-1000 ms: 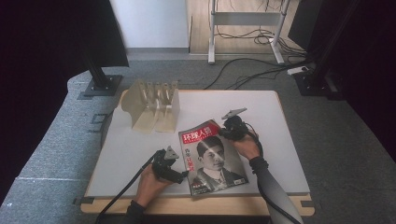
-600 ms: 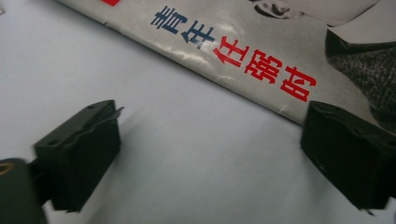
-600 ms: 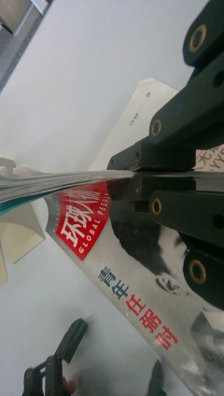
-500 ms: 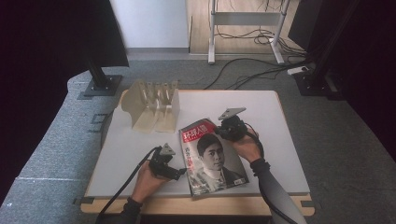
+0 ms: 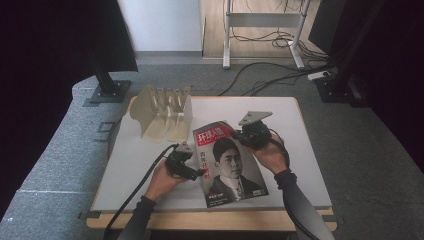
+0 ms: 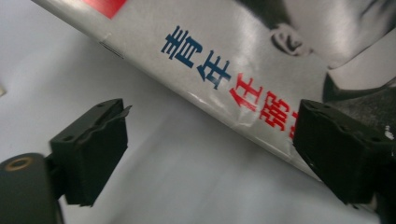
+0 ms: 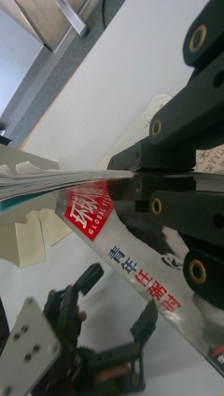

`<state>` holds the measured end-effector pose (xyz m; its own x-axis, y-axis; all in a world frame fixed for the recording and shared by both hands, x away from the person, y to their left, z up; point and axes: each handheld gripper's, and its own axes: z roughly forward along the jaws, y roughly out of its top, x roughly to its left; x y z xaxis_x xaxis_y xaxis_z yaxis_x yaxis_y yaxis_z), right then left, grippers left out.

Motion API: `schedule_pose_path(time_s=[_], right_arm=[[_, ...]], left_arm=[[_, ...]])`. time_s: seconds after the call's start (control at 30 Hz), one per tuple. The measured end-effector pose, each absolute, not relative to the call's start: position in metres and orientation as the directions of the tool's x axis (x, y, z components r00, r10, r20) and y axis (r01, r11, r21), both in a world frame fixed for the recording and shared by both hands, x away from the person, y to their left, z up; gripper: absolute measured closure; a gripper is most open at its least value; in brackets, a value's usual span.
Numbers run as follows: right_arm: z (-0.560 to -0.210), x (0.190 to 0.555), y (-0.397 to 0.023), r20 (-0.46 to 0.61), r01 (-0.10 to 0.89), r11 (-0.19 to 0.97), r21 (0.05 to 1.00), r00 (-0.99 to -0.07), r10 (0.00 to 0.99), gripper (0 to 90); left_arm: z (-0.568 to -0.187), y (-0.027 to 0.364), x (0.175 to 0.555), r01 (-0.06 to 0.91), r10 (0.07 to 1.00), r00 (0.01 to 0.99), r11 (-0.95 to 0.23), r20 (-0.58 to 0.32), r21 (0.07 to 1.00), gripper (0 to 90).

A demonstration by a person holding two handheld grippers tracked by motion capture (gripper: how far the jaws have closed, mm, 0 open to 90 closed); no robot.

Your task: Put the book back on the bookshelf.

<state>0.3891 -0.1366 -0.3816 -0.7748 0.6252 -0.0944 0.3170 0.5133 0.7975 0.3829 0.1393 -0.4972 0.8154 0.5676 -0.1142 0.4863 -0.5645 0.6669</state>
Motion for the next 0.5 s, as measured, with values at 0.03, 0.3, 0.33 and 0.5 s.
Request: schedule_pose_path(time_s=[0.03, 0.3, 0.33, 0.5], right_arm=[[-0.380, 0.388, -0.137, -0.096, 0.312, 0.514, 0.799, -0.777, 0.622, 85.8], [-0.374, 0.384, -0.140, -0.106, 0.289, 0.512, 0.809, -0.785, 0.610, 85.8], [-0.374, 0.384, -0.139, -0.103, 0.290, 0.509, 0.811, -0.785, 0.611, 85.8], [-0.372, 0.383, -0.142, -0.101, 0.276, 0.493, 0.825, -0.786, 0.610, 85.8]], left_arm=[[-0.498, 0.138, 0.386, 0.486, 0.557, 0.821, -0.566, -0.125, 0.666, 13.1], [-0.499, 0.125, 0.400, 0.480, 0.499, 0.846, -0.559, -0.188, 0.676, 15.3], [-0.497, 0.125, 0.400, 0.475, 0.497, 0.847, -0.551, -0.187, 0.686, 16.9], [-0.484, 0.128, 0.398, 0.440, 0.521, 0.844, -0.543, -0.124, 0.715, 28.6]])
